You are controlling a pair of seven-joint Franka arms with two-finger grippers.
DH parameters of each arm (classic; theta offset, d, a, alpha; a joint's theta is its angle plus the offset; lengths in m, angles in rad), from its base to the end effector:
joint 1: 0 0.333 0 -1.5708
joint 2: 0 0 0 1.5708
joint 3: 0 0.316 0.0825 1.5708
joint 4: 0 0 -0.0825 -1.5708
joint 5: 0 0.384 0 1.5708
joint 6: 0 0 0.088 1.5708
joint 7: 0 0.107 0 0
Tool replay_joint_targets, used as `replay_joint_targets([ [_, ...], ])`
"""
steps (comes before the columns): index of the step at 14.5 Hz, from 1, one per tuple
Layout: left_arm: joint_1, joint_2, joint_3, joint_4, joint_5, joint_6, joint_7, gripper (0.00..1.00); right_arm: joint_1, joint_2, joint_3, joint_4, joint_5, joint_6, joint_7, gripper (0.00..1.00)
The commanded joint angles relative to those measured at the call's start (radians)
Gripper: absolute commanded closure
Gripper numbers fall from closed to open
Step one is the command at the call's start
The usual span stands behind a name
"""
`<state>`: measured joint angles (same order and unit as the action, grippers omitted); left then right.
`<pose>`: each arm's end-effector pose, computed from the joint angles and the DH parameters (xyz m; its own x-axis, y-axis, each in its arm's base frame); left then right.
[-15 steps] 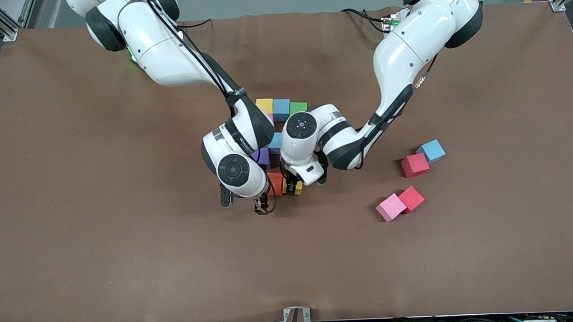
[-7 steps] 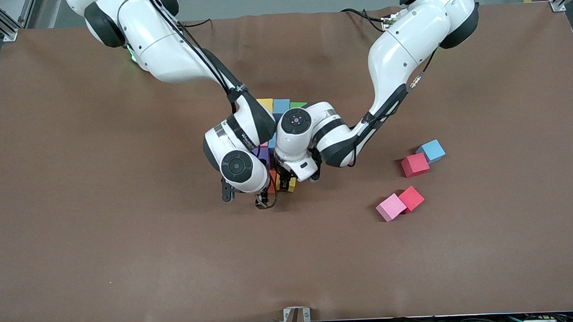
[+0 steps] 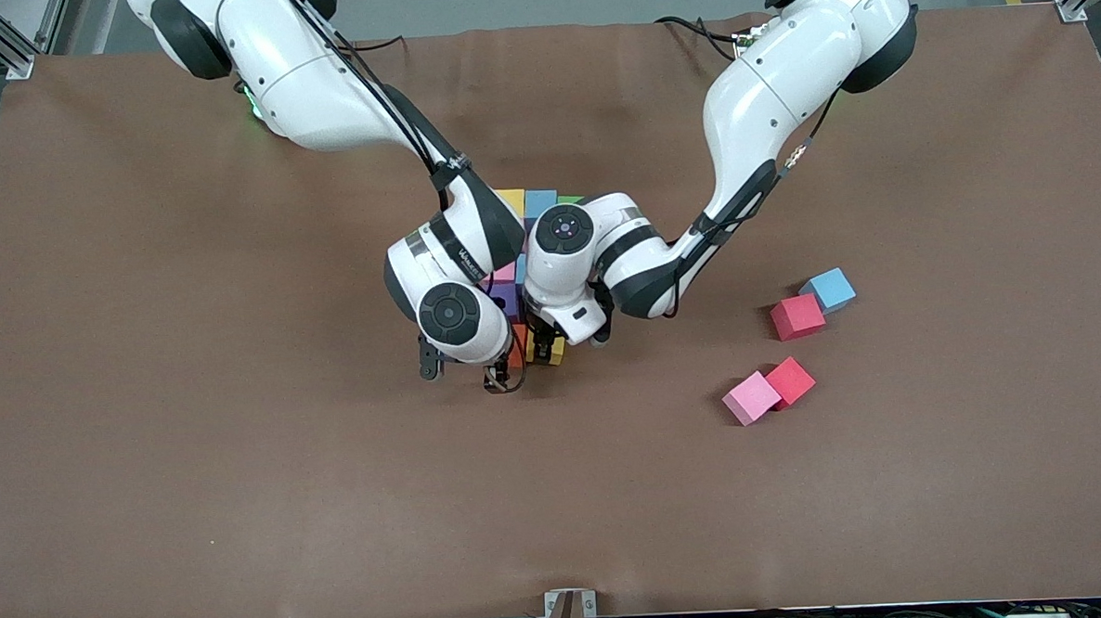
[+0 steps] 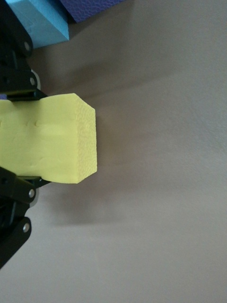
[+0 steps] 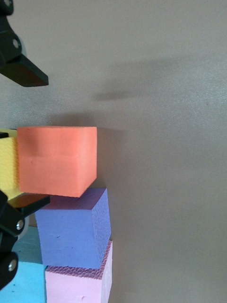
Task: Arrange 11 blocks into digit 3
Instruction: 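Lower the orange cube into the cluster and open the right gripper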
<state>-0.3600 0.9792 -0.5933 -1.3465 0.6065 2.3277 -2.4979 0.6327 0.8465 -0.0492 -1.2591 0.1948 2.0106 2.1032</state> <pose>0.5288 -0.5342 0.2102 0.1596 0.9783 -0.1322 0.9824 -0.1442 0.1190 0.6076 0.4257 0.2420 -0.0301 -0.9976 -0.0625 -0.9884 0.0204 0.1507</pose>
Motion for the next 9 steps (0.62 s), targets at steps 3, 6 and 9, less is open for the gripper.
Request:
replay_joint_targets([
  [3, -0.031, 0.01, 0.013, 0.023, -0.043, 0.007, -0.007, 0.76, -0.005, -0.044, 0.002, -0.057, -0.041, 0.008, -0.023, 0.0],
  [6, -0.034, 0.012, 0.018, 0.023, -0.045, 0.007, -0.007, 0.76, -0.028, -0.063, 0.002, -0.06, -0.063, 0.002, -0.087, 0.0],
  [9, -0.042, 0.012, 0.029, 0.023, -0.047, 0.007, -0.007, 0.76, -0.068, -0.109, 0.002, -0.069, -0.063, -0.044, -0.191, 0.0],
])
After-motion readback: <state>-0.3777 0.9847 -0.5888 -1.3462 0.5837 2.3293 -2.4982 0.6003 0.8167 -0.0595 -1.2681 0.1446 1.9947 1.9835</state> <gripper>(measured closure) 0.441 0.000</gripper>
